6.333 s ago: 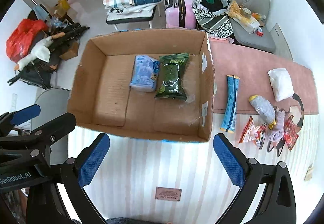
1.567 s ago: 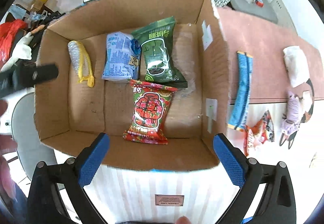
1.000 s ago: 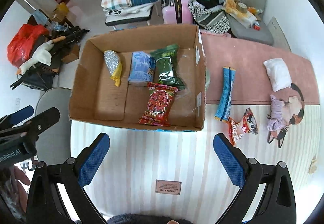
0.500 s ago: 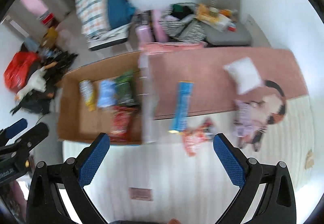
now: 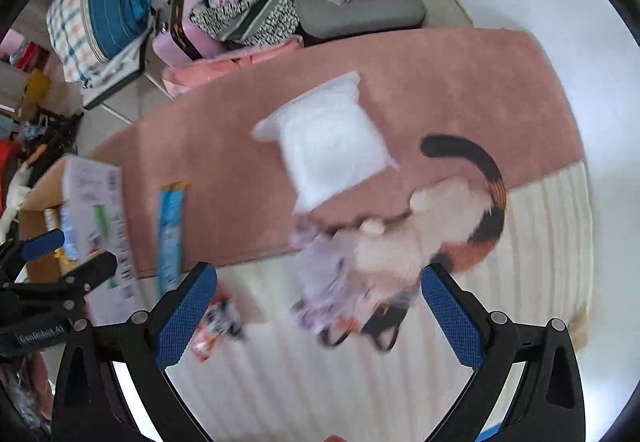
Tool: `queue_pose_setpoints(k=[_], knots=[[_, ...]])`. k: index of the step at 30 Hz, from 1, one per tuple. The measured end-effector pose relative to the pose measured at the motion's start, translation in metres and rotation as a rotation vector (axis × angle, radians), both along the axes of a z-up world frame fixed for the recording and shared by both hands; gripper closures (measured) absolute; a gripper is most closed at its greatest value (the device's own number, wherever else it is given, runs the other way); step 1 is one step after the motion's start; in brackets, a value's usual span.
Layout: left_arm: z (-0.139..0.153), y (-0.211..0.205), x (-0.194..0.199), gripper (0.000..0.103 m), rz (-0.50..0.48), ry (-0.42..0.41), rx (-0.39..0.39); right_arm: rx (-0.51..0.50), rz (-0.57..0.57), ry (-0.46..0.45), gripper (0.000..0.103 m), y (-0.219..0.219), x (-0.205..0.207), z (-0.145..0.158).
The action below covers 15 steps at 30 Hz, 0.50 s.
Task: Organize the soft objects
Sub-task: 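Grasp the panda snack bag with the left gripper while the right grasps the white zip bag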
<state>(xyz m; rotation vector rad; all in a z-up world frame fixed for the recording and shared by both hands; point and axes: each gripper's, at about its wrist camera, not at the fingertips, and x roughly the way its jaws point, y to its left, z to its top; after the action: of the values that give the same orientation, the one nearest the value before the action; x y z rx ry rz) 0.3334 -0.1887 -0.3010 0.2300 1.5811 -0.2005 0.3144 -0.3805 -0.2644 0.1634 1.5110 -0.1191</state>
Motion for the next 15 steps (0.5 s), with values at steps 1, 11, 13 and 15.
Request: queue_pose_setpoints(k=[1,11,13,15], knots=[[-0.010,-0.007,0.005,0.002,-0.005,0.012,0.006,0.004,0.023,0.024,0.000,-0.004,0.013,-0.013],[-0.052,-0.032,0.032,0.002,-0.026,0.042,0.080,-0.048,0.161,0.211,0.000,-0.007,0.101,-0.125],[-0.051,-0.033,0.028,0.002,-0.058,0.048,0.079,-0.023,0.153,0.239,0.006,-0.011,0.102,-0.139],[-0.047,-0.034,0.023,0.002,-0.100,0.053,0.064,0.012,0.123,0.231,0.016,-0.019,0.098,-0.140]])
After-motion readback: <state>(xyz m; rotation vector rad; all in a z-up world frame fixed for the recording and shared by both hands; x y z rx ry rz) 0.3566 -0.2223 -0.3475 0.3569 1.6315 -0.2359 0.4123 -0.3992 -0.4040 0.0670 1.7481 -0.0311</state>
